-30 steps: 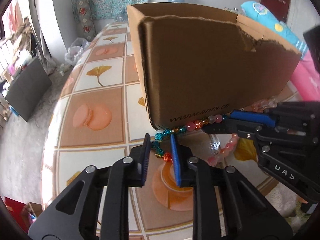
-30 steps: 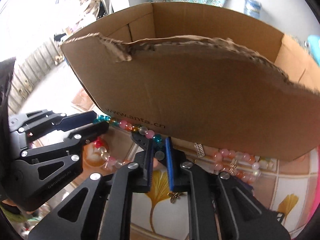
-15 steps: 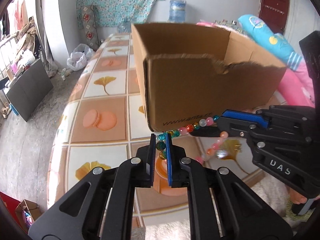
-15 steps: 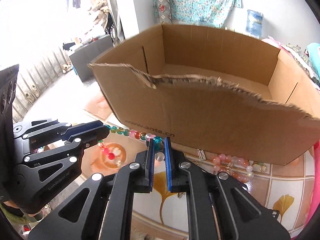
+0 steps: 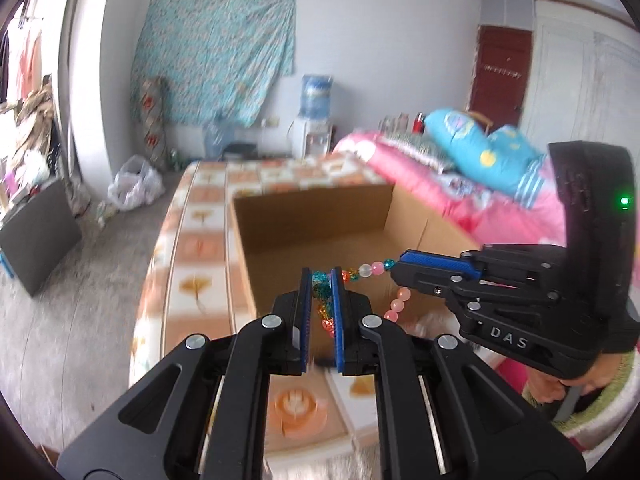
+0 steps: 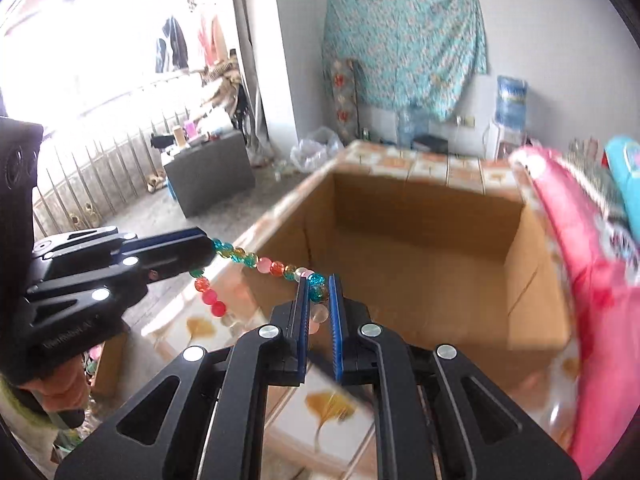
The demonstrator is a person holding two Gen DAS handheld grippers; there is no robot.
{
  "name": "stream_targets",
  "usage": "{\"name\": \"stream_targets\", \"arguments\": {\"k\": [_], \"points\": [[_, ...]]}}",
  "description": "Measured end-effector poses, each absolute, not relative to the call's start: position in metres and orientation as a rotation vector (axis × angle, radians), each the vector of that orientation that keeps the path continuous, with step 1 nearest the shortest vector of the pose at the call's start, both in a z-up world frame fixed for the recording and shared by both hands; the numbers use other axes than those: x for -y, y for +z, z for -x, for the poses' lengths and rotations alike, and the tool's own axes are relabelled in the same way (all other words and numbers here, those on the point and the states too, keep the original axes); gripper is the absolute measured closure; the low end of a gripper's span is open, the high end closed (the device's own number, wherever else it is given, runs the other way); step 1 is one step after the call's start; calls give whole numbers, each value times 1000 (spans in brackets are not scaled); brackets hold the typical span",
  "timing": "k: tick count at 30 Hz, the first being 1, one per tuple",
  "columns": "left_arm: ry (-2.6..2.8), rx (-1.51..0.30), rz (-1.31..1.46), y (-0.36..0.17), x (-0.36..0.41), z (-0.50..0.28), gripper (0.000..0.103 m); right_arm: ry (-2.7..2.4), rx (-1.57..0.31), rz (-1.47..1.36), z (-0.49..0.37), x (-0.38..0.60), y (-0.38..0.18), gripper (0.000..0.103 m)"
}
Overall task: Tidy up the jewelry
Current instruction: 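Lift the bracelet with the left tool and drop it into the cardboard box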
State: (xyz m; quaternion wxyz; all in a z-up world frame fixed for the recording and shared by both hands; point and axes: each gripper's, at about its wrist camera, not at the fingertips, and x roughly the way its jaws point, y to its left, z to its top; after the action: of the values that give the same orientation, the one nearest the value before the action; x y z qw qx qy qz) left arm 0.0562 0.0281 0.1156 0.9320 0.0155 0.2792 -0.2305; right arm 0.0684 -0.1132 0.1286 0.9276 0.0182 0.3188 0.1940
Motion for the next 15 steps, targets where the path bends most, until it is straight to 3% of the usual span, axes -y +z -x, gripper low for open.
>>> {"name": "stream_targets", "arguments": {"k": [3, 8, 15], "points": [[-475, -588, -38, 135, -22, -88, 94, 422, -701, -52, -111, 119, 140, 93], [-466, -702, -75, 141, 0, -161, 94, 476, -944, -121, -209, 127, 121, 93], [-356, -938, -213, 77, 28, -254, 94, 459, -1221, -168, -304, 115, 50, 93]]}}
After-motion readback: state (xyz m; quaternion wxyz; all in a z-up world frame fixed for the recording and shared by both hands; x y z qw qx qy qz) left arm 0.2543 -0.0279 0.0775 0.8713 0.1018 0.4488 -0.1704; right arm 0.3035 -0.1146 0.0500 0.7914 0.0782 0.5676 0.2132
